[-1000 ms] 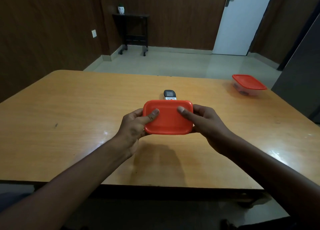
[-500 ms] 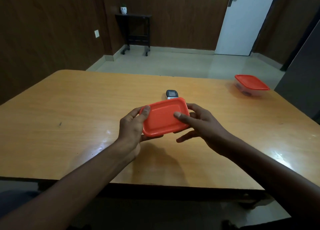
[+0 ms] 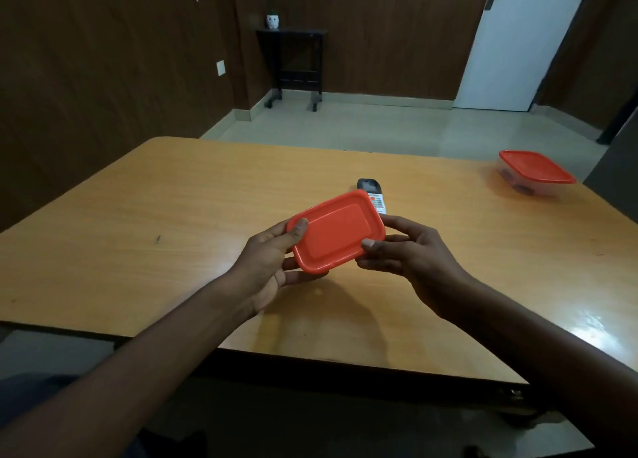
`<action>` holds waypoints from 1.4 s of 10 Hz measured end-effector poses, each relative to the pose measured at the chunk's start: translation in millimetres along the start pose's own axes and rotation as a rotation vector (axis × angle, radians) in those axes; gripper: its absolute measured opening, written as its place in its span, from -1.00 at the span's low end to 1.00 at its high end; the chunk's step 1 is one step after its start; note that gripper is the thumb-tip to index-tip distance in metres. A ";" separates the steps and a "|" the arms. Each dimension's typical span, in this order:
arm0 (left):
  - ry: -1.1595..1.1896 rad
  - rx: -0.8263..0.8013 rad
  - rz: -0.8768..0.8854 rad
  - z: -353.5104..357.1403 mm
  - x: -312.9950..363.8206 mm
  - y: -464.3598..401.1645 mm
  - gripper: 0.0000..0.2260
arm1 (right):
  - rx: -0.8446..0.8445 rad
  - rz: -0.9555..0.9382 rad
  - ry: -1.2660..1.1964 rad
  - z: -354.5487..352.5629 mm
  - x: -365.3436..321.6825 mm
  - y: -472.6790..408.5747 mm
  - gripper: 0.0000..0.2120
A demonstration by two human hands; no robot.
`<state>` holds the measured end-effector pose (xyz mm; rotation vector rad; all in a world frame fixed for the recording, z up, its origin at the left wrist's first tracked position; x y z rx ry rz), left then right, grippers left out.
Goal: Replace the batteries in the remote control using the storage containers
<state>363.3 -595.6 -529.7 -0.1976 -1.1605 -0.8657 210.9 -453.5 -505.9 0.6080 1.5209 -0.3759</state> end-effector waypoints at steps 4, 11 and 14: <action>-1.174 0.536 0.214 -156.9 103.7 55.1 -0.59 | 0.028 0.099 -0.137 149.1 8.1 -50.6 -0.67; -1.344 0.847 -0.306 -333.1 154.8 94.8 -0.38 | -0.287 0.220 0.116 486.7 -6.2 -133.4 -0.83; -1.335 0.926 -0.239 -322.1 157.5 93.3 -0.47 | -0.244 0.218 0.078 476.6 -7.3 -131.9 -0.79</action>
Point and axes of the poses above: each hand's wrist, its own y-axis away from the middle knuckle, its own z-axis out of the palm, x = y × z, the point moved 5 cm from there along -y, towards the middle knuckle, and after that the axes turned 8 degrees about y, right-handed, at the moved point
